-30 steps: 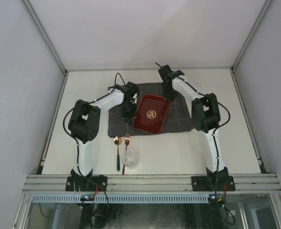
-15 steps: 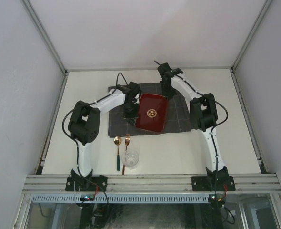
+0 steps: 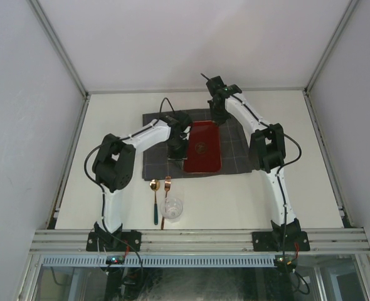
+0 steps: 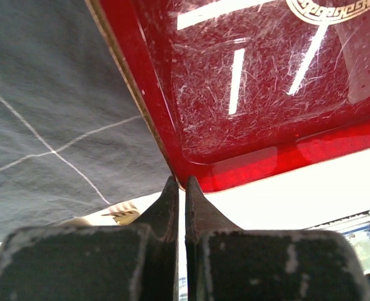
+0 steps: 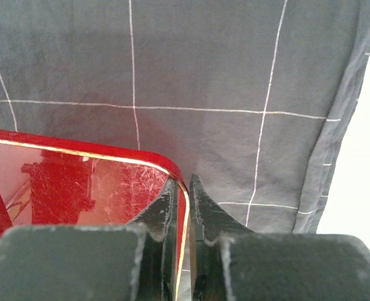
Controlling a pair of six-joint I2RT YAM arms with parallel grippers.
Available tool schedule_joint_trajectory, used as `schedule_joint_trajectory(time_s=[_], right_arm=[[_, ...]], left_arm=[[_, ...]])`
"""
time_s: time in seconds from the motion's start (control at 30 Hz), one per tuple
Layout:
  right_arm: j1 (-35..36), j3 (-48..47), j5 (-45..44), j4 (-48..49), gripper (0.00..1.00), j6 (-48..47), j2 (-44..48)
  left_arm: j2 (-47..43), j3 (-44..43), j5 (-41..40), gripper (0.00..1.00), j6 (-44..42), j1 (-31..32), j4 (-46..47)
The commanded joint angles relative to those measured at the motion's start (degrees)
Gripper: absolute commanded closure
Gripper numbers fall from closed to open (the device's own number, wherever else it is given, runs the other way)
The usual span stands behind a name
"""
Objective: Set the dinner table for one person
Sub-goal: Adjust the plate at the center of the board.
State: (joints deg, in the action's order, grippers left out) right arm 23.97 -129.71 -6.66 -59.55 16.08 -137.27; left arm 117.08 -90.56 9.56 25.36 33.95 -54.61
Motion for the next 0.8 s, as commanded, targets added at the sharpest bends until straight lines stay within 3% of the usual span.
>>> schedule_joint_trajectory(time_s=[0.0,0.5,0.63,0.77], right_arm=[[2.9,-2.0,8.2,1.3,1.00,1.8,-0.9],[3.8,-2.5,10.2,0.0,1.00,1.5,-4.6],[3.7,-0.5,9.4,1.2,1.00,1.6,-4.7],[3.6,0.0,8.3,1.3,1.00,2.0,-4.8]], left_arm=[[-2.3,-3.7,5.9,1.00,-0.3,3.3,6.8],[0.0,-2.9,3.4,0.99,0.2,5.0,8.4],[0.9,-3.3,3.3,0.92,0.6,5.1,8.5],[0.8,-3.9,2.7,0.79,0.4,5.1,8.4]])
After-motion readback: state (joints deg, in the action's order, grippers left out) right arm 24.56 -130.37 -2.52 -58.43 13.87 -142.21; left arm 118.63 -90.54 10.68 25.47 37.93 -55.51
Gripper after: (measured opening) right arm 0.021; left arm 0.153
